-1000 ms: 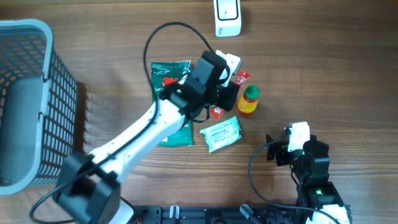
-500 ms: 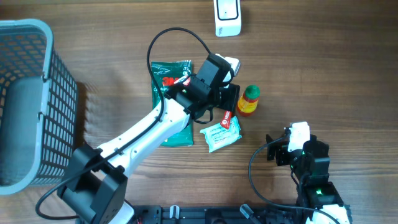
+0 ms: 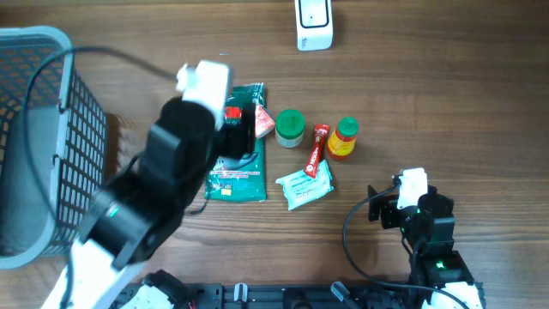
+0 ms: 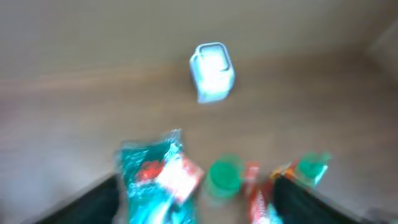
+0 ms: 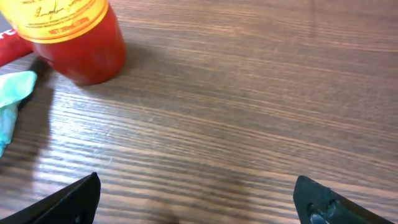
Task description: Scan the item barcode
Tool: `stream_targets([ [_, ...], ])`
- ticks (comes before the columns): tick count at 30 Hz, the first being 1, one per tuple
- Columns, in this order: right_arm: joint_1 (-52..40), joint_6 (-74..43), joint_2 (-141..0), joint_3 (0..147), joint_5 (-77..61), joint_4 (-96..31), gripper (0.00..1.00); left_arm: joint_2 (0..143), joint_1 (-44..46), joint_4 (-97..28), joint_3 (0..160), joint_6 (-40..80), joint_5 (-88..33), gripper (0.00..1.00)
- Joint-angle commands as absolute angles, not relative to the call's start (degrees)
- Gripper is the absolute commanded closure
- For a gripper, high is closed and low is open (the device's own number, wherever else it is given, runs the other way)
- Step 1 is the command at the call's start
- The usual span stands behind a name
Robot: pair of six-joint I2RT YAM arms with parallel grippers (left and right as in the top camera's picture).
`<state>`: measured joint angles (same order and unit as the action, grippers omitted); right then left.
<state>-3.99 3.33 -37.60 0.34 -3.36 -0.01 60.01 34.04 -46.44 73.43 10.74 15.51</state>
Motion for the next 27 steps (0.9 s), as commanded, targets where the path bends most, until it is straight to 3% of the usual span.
stream_targets([
  [1, -4.16, 11.14, -37.36, 0.30, 0.40, 0.38, 0.00, 55.42, 33.80, -64.03, 72.77, 11.55, 19.57, 0.00],
  [3, -4.16, 12.01, -37.36, 0.30, 0.40, 0.38, 0.00, 51.59, 33.80, -74.15, 72.77, 16.78, 19.57, 0.00],
  [7, -4.16, 12.05, -37.36, 0.30, 0.43, 0.38, 0.00, 44.80, 33.80, -82.89, 72.77, 20.21, 19.55, 0.00],
  [17, -4.16, 12.78, -37.36, 0.30, -7.42, 2.24, 0.00, 39.70, 33.80, -86.04, 72.77, 20.21, 19.55, 0.00],
  [21, -4.16, -10.74, -37.34, 0.30, -13.63, 11.20, 0.00, 39.70, 33.80, -86.04, 72.77, 20.21, 19.55, 0.00],
  [27, -4.16, -75.35, -37.34, 0.32, -30.98, 17.69, 0.00, 39.70, 33.80, -86.04, 72.77, 20.21, 19.55, 0.00],
])
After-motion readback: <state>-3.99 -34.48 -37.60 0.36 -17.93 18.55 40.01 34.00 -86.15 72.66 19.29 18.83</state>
